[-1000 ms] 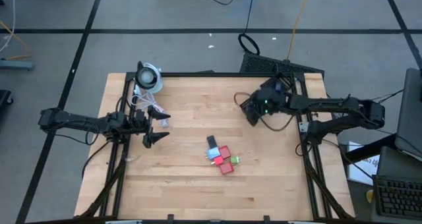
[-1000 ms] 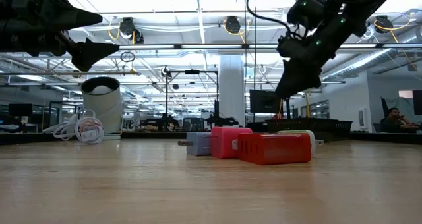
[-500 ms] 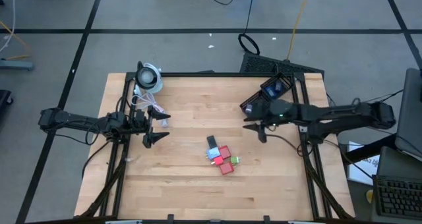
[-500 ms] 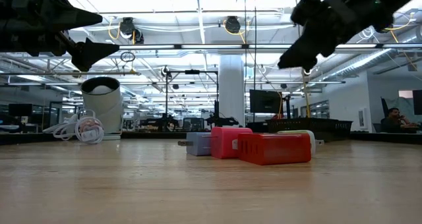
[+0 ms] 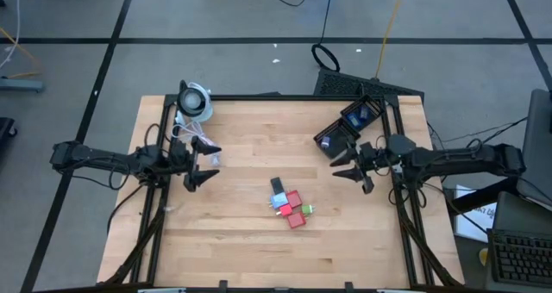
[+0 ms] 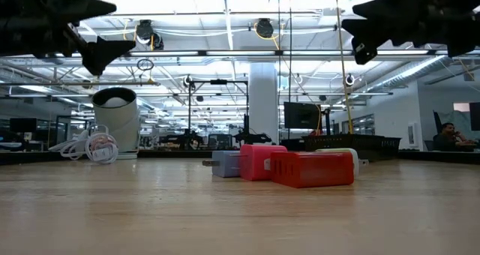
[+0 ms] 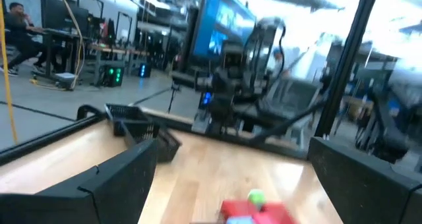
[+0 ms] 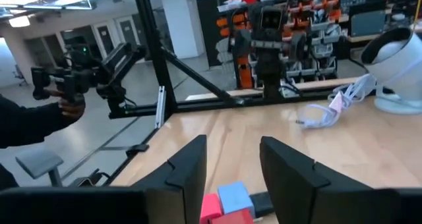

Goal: Pick & Place Office items
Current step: Put the black digital timer into the top black bin

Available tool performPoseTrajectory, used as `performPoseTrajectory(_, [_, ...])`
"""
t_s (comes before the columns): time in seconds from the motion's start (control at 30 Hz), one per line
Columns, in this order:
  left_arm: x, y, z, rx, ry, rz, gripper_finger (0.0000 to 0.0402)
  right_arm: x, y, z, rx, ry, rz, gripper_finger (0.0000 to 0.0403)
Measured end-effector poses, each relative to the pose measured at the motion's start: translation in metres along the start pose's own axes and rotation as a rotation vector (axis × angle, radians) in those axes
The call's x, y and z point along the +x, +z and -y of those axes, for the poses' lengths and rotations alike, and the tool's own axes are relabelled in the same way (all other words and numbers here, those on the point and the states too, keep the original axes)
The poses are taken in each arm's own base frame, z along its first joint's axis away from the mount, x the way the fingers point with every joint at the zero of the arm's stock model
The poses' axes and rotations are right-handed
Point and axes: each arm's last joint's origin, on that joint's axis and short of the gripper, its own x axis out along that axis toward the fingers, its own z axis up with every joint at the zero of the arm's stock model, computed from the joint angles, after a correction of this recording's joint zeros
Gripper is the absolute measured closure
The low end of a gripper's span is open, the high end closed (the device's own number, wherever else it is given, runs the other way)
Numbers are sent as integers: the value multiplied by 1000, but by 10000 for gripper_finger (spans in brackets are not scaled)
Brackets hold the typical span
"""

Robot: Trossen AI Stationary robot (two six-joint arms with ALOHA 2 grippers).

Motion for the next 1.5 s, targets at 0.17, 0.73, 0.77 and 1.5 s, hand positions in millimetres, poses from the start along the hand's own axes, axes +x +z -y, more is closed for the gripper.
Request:
performPoseTrajectory(0.17, [0,7,1,-86,-11,69,4,-1,0,0,-6,-2,-1,273])
performPoseTrajectory(0.73, [47,-21,2,-199,214,-315,5,-1,0,1,-49,-22,2,273])
performPoseTrajectory(0.77, [55,-22,3,-174,219,-345,4,-1,0,1,-49,-36,5,273])
performPoseTrajectory(1.5, [202,-103,-13,189,346,-790,5,0,-1,4,-40,-137,10,273])
